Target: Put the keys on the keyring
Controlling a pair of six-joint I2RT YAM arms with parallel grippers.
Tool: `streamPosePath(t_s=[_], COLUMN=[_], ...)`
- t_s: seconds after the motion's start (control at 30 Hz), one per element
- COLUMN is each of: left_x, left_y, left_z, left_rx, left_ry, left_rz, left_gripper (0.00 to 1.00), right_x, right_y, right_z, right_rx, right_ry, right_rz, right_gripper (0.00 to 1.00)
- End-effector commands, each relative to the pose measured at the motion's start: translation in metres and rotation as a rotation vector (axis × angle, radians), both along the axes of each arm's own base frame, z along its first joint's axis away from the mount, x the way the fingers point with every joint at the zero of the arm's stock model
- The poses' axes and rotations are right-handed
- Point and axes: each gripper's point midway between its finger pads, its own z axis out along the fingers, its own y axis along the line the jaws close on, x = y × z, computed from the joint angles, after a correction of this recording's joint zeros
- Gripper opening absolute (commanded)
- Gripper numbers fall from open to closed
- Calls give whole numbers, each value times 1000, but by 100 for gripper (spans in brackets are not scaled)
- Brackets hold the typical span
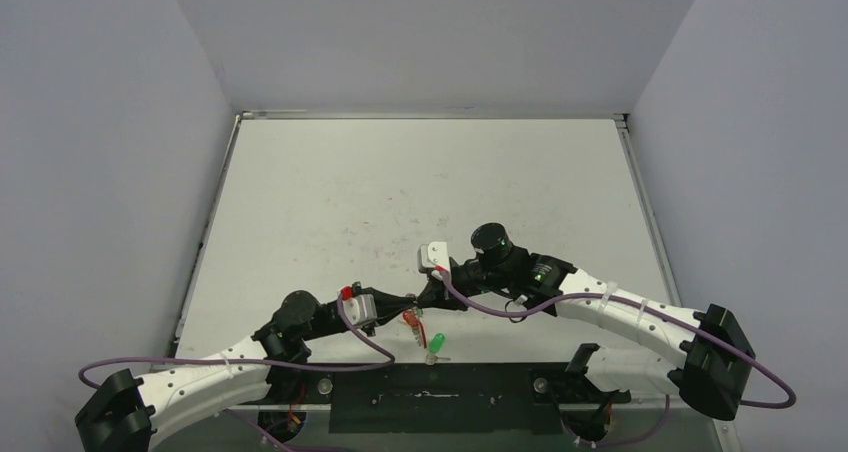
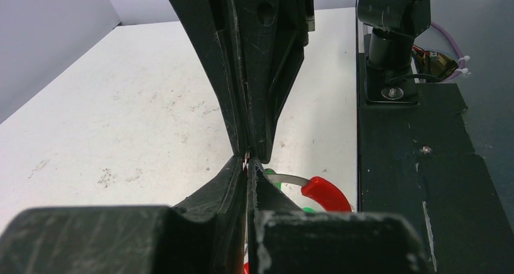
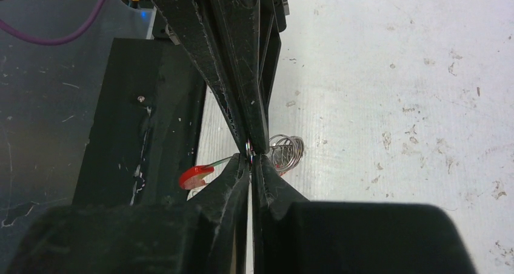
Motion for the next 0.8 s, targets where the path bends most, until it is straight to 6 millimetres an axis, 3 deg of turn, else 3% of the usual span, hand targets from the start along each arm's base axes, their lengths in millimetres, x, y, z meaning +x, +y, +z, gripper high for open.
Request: streamPosePath(t_s=[0.0, 0.13, 0.23, 0.33, 0.53, 0.77], left_x=[-5, -4, 0, 2, 7, 8], left_y=[-2, -1, 2, 5, 11, 8], left_z=[25, 24, 22, 19, 16, 11], left_rx=[-75, -68, -52, -15, 58, 105], left_ry=[-52, -50, -40, -33, -22, -2], left_rz=[-30, -22, 8, 29, 67, 59], left_gripper=[0, 0, 17, 26, 31, 38], right_x=[3, 2, 3, 8, 17, 12], right_y=[7, 5, 0, -6, -17, -13], right_z=[15, 16, 13, 11, 4, -1], right_rx=[59, 53, 14, -48, -212, -386], right_ry=[-38, -41, -39, -42, -28, -44], right_rz=[20, 19, 6, -24, -92, -116], right_gripper=[0, 0, 0, 0, 0, 0])
